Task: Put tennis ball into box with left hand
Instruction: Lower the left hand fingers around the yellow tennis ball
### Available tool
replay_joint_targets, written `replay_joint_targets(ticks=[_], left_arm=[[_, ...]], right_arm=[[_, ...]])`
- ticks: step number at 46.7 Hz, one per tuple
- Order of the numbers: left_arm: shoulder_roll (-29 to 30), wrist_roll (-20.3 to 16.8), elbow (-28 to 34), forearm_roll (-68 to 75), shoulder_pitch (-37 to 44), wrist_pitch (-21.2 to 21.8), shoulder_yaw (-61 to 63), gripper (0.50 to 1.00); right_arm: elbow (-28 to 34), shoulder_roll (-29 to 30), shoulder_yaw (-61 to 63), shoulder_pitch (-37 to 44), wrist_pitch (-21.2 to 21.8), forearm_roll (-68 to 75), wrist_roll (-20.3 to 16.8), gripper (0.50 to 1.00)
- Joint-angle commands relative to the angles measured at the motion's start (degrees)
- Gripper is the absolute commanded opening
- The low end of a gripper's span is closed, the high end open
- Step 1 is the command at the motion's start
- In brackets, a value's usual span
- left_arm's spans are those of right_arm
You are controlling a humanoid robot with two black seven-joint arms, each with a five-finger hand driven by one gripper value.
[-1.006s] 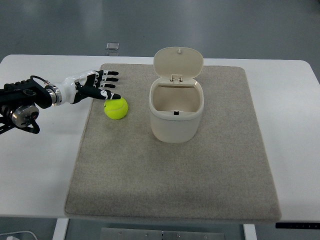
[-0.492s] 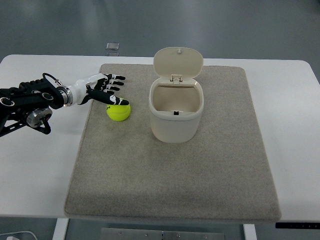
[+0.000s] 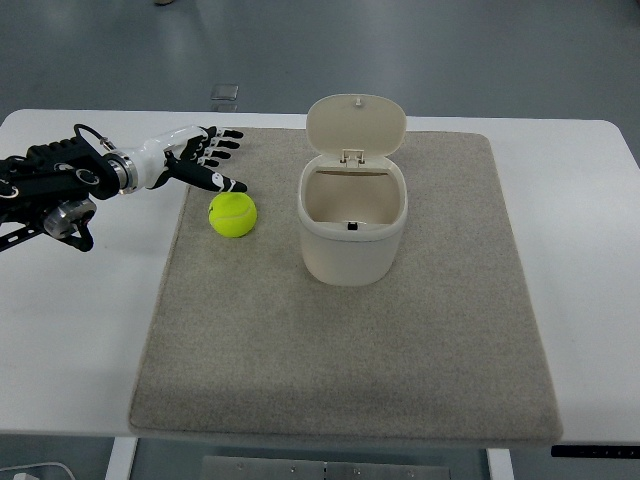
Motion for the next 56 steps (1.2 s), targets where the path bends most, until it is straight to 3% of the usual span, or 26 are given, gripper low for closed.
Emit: replay_joint_targets(ticks=[1,21,56], left_arm=[[2.3,0.1,-2.7,-0.1,-2.1,0.1,0.0,0.954],[3.1,0.1,-5.9,0.8,-5.8,1.6,8.8,0.936],[0.1,0.1,-9.0,3.4,-7.8,3.8,11.2,0.932]], right_arm=[[0.0,0.0,0.0,0.0,0.0,0.0,0.0,0.938],[0.0,0.0,0.0,0.0,0.0,0.0,0.0,0.938],[0.0,0.0,0.0,0.0,0.0,0.0,0.0,0.938]])
